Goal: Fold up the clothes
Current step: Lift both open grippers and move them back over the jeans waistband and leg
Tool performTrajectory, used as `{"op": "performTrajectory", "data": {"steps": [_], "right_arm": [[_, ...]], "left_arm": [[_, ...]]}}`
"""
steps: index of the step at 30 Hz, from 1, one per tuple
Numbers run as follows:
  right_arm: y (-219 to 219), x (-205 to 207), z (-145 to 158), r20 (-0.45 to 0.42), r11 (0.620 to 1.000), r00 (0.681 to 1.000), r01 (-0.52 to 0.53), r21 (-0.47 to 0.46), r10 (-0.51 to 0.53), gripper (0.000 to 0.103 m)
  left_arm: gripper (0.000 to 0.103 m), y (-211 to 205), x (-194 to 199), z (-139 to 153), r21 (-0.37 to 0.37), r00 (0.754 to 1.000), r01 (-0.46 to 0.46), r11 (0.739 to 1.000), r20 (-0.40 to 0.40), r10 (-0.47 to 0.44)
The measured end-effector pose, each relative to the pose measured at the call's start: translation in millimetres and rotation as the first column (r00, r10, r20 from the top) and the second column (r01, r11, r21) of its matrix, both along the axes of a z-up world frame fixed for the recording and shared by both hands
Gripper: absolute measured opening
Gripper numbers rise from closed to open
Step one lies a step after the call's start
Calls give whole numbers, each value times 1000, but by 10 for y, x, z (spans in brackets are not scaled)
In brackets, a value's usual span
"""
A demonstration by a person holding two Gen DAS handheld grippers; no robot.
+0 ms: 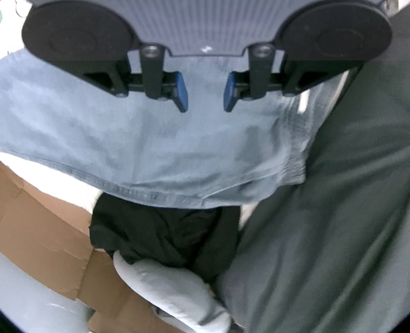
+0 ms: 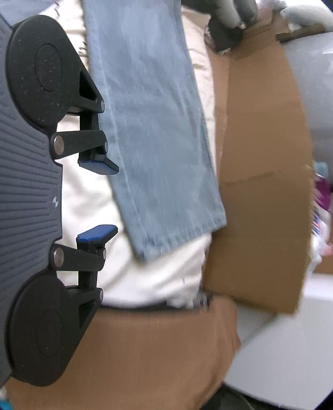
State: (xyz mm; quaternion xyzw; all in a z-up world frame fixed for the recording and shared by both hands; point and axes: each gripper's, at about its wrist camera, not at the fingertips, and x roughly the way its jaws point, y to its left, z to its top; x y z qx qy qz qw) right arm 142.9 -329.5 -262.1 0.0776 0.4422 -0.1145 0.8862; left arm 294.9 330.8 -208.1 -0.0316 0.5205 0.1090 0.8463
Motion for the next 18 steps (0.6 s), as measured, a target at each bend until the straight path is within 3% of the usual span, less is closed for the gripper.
{"op": "performTrajectory", "data": {"steps": [7,11,14,18], "right_arm": [[-455,-670,801,37,1000,999,6,12,-6,51],[-652,-1047,1216,60,1000,998,11,3,-11,51],[-760,-1380,1504,63,1000,998,28,7,-29,51],[-802,-1825,1788,71,997,996,45,56,-49,51]], "left_arm": [[47,-39,-496,605,12,1000,4,1000,13,-4],[55,-73,-742,987,-21,999,-12,1000,34,12],[57,-162,-885,1212,-9,999,18,1000,34,-18],[68,-257,-1076,1428,-8,999,46,999,28,-45]]}}
